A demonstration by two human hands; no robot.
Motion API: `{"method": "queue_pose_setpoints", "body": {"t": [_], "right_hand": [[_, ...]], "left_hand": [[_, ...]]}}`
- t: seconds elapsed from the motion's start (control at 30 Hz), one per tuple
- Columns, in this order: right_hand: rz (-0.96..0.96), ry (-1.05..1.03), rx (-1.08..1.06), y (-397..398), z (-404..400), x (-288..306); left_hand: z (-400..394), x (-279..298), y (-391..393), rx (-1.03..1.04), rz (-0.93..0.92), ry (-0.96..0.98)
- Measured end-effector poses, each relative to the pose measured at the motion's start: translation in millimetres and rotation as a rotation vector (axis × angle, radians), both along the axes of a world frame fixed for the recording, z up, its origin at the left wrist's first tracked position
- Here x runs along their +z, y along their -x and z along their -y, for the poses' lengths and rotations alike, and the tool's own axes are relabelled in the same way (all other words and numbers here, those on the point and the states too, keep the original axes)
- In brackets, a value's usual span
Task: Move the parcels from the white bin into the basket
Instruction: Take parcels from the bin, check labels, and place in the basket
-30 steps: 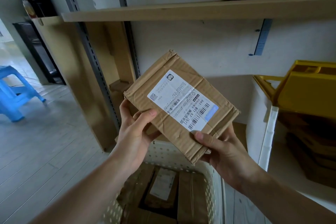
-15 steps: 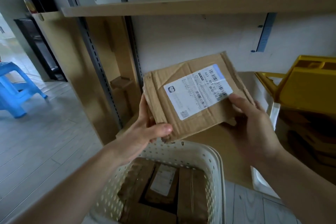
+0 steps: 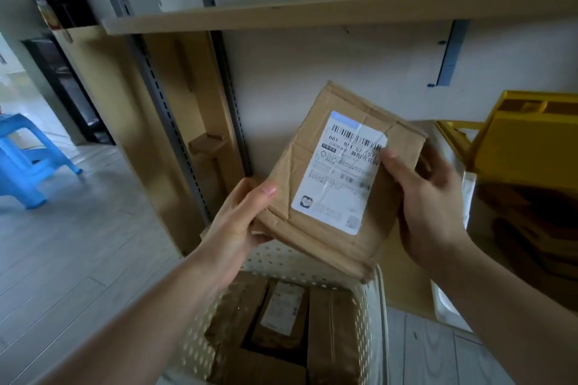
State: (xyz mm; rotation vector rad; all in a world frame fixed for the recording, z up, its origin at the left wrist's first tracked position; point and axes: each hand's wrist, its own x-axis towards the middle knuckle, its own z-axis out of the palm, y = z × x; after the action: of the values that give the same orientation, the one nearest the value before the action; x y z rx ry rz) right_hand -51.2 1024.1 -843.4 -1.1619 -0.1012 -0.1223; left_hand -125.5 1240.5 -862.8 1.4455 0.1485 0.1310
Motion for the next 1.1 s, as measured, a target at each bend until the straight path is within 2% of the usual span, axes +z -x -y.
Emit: {"method": "queue_pose_setpoints", "body": {"t": [0.07,0.13,0.3,0.43,0.57,0.73,1.1], "right_hand": [[0.019,0.064,-0.121,3.5,-1.3,5.9],[0.106,0.205,-0.129,9.7,-0.9,9.2],[0.270,0.324,0.369,17.9,3.4,7.1],[0.239,0.323,0.523,14.5,5.5,-5.1],[0.136,0.256,0.493,13.3,10.8,-10.8],[0.148,0.229,0.470,9.6,14.9,-18.0],[0.181,0.300,0.483,8.4,8.3,-29.2]], "left_hand": [[8.2,-1.7,3.3,-0.061,-0.057,-0.065],[20.0,-4.9,5.9,-0.086,-0.074,-0.080],[29.1,0.5,3.9,-0.032,0.016,0.214],[27.2,-1.6,4.4,-0.056,0.070,0.123],[27.2,-6.7,6.0,-0.064,0.122,0.009],[22.6,-2.2,7.7,-0.065,0.170,0.015],[7.7,-9.0,12.5,-0.105,0.222,-0.107]]}}
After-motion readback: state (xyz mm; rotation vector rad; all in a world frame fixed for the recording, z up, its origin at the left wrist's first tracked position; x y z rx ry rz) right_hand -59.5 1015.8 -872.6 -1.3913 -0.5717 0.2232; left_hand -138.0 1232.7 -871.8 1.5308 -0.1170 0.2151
